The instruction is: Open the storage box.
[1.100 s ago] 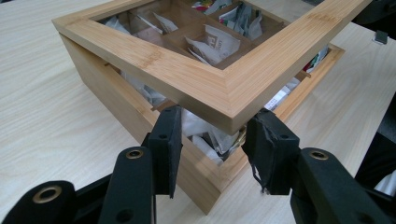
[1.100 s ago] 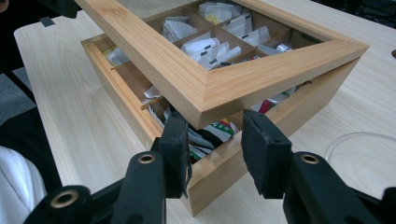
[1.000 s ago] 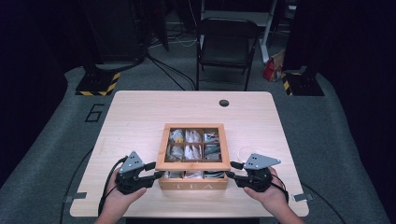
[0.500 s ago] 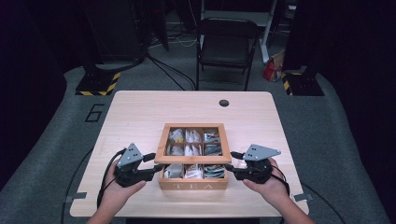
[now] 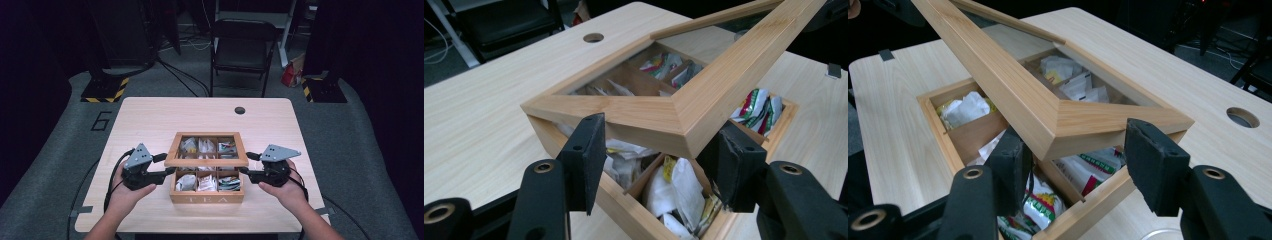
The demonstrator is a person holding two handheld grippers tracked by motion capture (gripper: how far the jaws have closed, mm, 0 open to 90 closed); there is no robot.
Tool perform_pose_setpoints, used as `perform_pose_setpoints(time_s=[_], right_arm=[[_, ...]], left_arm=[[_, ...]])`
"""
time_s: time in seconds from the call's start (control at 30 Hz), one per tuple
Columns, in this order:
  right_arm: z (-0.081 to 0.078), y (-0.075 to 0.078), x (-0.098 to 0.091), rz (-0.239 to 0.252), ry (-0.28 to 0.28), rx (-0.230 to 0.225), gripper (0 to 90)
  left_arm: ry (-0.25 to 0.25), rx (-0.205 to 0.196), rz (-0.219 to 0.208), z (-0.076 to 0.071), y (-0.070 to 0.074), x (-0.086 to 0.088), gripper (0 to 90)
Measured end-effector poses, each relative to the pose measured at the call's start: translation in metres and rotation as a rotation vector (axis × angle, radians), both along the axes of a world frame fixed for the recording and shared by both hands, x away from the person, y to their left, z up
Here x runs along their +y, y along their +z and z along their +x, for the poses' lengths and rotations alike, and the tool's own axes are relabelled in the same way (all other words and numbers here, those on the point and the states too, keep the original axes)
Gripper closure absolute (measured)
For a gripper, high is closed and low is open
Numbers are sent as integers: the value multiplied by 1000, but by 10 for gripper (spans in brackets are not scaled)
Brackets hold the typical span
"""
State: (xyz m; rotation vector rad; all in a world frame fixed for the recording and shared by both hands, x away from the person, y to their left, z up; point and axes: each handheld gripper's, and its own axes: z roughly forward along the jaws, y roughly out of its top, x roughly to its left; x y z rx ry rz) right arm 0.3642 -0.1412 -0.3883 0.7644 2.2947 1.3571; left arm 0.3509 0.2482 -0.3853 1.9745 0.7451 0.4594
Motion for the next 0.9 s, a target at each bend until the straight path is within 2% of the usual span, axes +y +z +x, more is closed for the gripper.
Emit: perform_pose_setpoints(time_s=[0.03,0.13,0.27,0.4,0.57,0.67,0.9], right_arm=[[2,1,0,-3,10,-8,452],[4,4,1,-3,7,-16,453],[5,8,3,-27,5,-33,452],[7,11,3,-35,10,-37,454],[14,21,4,-35,15,-41,466],[19,28,4,-41,25,-47,471],[32,39,2,-3,27,-18,472]], left_arm=[[3,-3,-8,1,1,0,449],[5,-10,0,2,5,-1,456],[-5,-12,20,3,8,-1,461],[-5,-11,12,7,12,-1,464],[-4,-9,-17,14,19,2,487],[2,-13,-14,19,24,2,498],[-2,-7,-22,33,37,2,514]])
